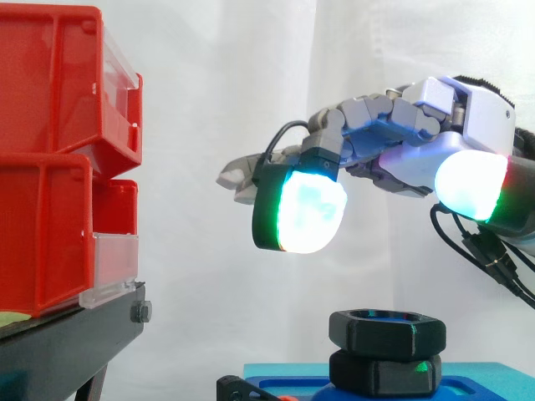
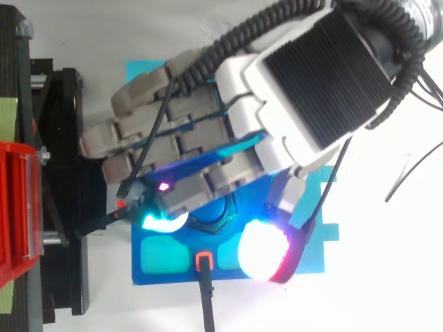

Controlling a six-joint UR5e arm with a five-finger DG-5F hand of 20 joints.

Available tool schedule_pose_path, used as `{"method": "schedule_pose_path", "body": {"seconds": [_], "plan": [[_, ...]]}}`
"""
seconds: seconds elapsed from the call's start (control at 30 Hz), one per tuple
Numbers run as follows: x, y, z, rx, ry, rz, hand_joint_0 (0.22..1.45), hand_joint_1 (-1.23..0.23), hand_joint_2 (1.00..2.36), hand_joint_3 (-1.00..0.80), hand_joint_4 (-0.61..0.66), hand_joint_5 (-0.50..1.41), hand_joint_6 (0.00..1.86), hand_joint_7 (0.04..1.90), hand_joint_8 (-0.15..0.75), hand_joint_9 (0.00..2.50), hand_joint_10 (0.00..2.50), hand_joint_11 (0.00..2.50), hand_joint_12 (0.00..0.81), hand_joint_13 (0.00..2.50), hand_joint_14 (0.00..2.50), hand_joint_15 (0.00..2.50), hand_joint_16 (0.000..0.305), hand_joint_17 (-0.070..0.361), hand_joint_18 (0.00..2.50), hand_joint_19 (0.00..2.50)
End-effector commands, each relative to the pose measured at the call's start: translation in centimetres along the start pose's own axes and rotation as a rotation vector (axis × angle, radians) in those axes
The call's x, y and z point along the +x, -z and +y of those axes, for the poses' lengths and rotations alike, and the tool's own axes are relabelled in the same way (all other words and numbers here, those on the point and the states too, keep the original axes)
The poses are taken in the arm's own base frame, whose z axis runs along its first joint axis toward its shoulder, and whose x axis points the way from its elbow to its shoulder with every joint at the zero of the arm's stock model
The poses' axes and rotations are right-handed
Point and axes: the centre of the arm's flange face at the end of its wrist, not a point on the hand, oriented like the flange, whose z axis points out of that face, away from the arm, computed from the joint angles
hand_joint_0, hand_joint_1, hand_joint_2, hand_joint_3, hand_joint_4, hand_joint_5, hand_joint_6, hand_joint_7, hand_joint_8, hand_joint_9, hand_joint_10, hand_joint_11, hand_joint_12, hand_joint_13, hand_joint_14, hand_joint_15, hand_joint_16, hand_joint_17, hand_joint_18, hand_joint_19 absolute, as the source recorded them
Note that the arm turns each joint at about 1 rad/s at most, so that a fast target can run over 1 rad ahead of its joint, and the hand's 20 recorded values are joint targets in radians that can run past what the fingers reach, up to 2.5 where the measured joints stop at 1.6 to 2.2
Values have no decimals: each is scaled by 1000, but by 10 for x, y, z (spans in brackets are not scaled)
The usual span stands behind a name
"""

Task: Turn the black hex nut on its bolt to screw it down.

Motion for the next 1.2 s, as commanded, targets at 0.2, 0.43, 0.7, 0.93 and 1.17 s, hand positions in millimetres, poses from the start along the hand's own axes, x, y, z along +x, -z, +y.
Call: {"method": "schedule_pose_path", "body": {"seconds": [0.2,0.43,0.7,0.93,1.17], "plan": [[14,-29,27,21,-3,22,404,-560,1000,-500,411,-78,519,1052,392,627,6,278,424,454,1,72,68,153,530,448],[22,-31,36,29,-11,56,402,-565,1000,-500,402,-79,507,1066,390,632,6,280,422,454,3,71,68,152,535,448],[33,-27,40,39,-8,48,387,-397,1000,-500,411,-81,504,1063,400,624,6,288,436,448,3,78,71,159,535,460],[34,-26,39,40,-6,48,354,-313,1000,-500,403,-89,501,1014,406,619,6,280,445,432,2,79,73,163,519,469],[49,-19,34,47,-12,60,308,-315,1000,-500,373,-114,501,920,408,614,6,272,448,432,3,79,73,164,514,467]]}}
